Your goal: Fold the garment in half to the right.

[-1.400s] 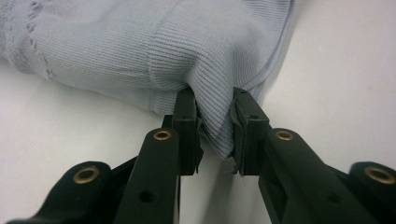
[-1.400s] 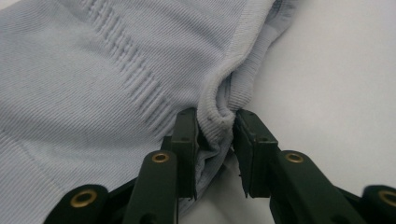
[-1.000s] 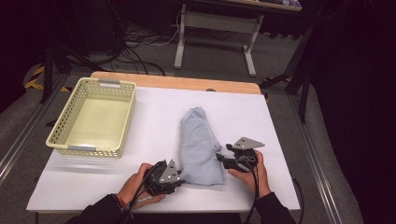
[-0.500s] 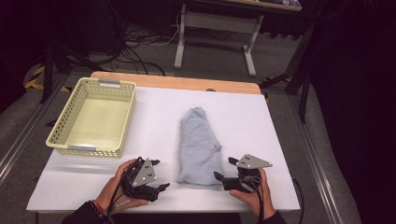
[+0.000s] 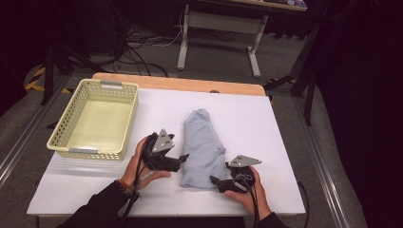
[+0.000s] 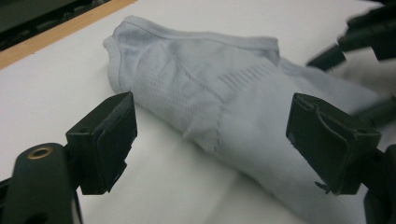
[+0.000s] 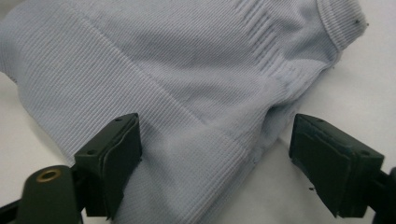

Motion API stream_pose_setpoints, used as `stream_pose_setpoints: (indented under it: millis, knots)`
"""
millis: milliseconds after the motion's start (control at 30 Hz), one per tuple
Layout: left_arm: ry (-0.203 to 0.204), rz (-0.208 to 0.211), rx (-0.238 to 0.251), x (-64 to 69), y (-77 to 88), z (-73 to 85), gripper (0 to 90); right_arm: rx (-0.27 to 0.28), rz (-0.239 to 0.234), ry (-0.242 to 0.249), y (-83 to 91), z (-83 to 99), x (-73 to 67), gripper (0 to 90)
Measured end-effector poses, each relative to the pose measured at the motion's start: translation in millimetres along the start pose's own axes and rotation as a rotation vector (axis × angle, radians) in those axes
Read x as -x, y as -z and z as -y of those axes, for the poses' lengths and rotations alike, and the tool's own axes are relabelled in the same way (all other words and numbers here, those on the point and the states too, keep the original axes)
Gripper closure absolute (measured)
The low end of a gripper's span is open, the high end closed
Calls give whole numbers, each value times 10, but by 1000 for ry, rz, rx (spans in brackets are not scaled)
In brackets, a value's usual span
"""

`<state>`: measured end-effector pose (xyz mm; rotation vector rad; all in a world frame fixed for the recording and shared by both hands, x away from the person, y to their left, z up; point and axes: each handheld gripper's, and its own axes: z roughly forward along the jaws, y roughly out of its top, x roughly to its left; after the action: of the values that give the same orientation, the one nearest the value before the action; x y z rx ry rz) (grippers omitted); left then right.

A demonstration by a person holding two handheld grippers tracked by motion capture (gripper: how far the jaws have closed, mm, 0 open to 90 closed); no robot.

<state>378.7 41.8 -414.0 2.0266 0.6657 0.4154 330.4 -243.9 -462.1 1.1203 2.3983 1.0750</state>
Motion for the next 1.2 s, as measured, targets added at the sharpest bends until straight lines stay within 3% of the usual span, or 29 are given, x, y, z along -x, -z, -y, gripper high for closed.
stream_pose_setpoints:
  millis: [133,233,333,400,567,700,833,1033,1200]
  knots:
    - [72,1,-49,-132,-309,-56,148,-1,-16,2,-17,-18,-25,237]
    - [152,24,-94,-234,-517,-21,135,-6,-25,5,-23,-30,-23,255]
    - [247,91,-137,-274,-686,55,129,-1,-43,18,-24,-36,-27,328]
    - [261,103,-165,-242,-753,87,145,0,-51,22,-23,-39,-28,364]
    - [247,134,-202,-168,-786,108,295,11,-75,23,-23,-40,-41,514]
    - [224,167,-201,-148,-782,107,480,17,-106,19,-27,-38,-33,602]
    - [219,199,-188,-158,-776,111,597,20,-130,10,-28,-38,-13,680]
    - [136,163,-165,-82,-737,96,669,34,-129,18,-15,-25,-15,737]
    - [106,151,-135,-52,-703,91,677,46,-117,32,-8,-18,-33,753]
